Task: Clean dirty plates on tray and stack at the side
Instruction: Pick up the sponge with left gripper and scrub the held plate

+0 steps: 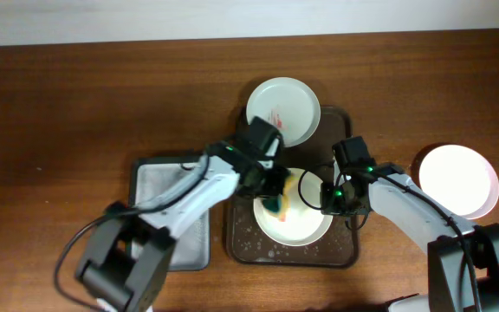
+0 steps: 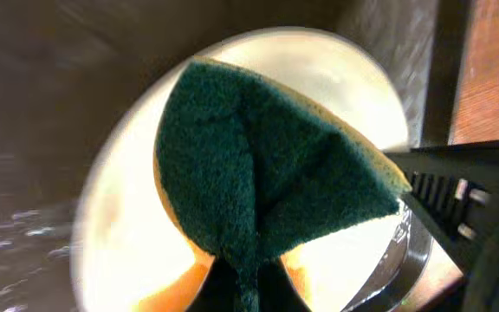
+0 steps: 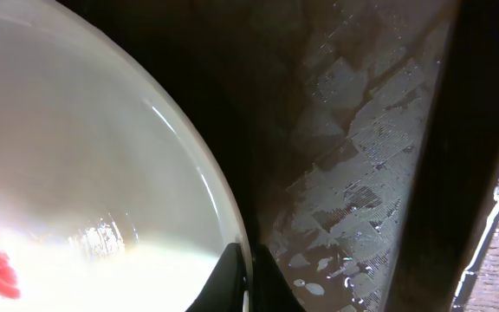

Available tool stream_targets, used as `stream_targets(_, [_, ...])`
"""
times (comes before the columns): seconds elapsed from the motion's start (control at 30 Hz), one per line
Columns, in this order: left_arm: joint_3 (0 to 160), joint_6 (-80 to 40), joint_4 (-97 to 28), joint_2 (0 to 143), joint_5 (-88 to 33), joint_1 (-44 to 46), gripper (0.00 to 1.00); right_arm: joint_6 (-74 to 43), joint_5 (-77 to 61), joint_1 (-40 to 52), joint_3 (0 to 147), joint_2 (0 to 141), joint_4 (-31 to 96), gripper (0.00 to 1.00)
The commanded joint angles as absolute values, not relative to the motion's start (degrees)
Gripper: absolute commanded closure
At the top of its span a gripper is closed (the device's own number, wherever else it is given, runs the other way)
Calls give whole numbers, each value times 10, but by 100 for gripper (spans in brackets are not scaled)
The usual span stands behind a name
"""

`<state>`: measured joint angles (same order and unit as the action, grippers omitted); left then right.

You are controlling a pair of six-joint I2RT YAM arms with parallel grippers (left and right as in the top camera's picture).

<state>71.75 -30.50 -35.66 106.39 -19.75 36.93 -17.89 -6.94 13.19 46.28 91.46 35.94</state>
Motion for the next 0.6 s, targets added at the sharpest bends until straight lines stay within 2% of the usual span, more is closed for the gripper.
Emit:
stream_targets(0.0, [721,-357,-299,1127,-312,396,100,-190,-36,134,456,927,367,96])
stream_targets(0.17, [721,-392,-297,1183,-314,415,100,-190,-36,134,456,927,371,96])
stream_targets(0.37, [722,-392,-471,1183,39,375,100,-201,-36,134,456,927,375,96])
stream_targets(0.43, [723,-392,-504,1181,105,360,100,-201,-36,134,456,927,378,96])
stream_targets(0.5, [740,-375,-517,1178,110,352,100,-201,-36,134,456,927,378,96])
stream_targets(0.57, [760,-354,-505,1178,51,352,100,-200,-36,134,456,927,378,96])
